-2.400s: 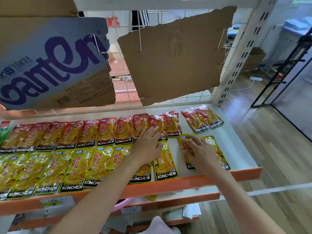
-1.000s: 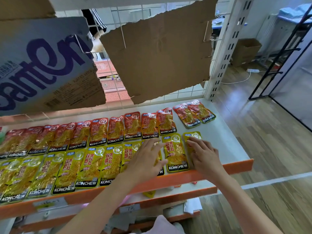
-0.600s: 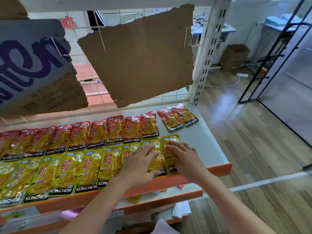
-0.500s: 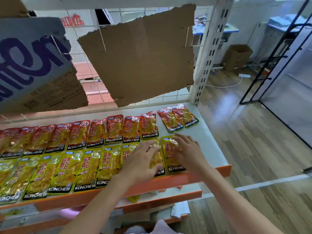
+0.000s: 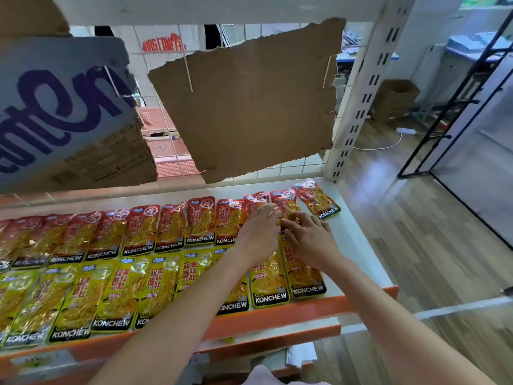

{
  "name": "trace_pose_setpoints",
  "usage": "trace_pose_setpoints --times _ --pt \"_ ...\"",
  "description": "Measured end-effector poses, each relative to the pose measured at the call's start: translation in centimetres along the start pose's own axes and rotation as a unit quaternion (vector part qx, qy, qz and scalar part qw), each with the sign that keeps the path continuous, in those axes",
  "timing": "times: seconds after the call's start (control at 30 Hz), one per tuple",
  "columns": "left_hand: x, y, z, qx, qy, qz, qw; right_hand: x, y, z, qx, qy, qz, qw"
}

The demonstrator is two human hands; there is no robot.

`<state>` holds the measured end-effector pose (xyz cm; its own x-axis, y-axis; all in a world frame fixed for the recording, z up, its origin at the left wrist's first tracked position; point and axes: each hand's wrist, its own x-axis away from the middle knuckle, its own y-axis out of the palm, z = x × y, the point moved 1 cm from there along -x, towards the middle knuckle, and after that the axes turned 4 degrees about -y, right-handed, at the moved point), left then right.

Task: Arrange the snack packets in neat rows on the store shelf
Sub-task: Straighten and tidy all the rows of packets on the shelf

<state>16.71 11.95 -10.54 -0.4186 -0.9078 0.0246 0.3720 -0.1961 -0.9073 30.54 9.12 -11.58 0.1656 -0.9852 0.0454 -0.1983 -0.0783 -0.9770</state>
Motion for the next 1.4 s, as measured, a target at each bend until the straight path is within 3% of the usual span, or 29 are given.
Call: trace_pose_setpoints --times 0.2,0.43,0.77,1.03,1.27,1.4 --pt "-2.7 0.4 0.0 -0.027 0.005 0.008 1.0 -1.6 -1.5 2.1 -0.073 0.078 0.048 0.993" --pt "-3.3 1.7 -0.5 -0.092 -0.012 -0.034 0.995 -2.5 -1.4 5.0 -0.009 0.083 -0.022 0.996" --pt "-3.3 1.7 -0.1 -0.091 -0.031 -0.032 0.995 0.6 -0.6 4.5 0.044 0.031 0.008 0.999" --pt "-2.7 1.7 0.5 -0.048 -0.041 -0.002 0.998 0.0 -1.0 5.0 -0.065 -0.02 0.004 0.998" --pt "4.4 0.8 2.1 0.001 -0.063 0.035 0.997 1.5 -1.8 3.8 -0.141 -0.057 0.078 0.985" --pt "8.4 0.4 0.9 0.011 -0.083 0.027 0.996 4.4 -0.9 2.5 -0.16 -0.125 0.034 0.979"
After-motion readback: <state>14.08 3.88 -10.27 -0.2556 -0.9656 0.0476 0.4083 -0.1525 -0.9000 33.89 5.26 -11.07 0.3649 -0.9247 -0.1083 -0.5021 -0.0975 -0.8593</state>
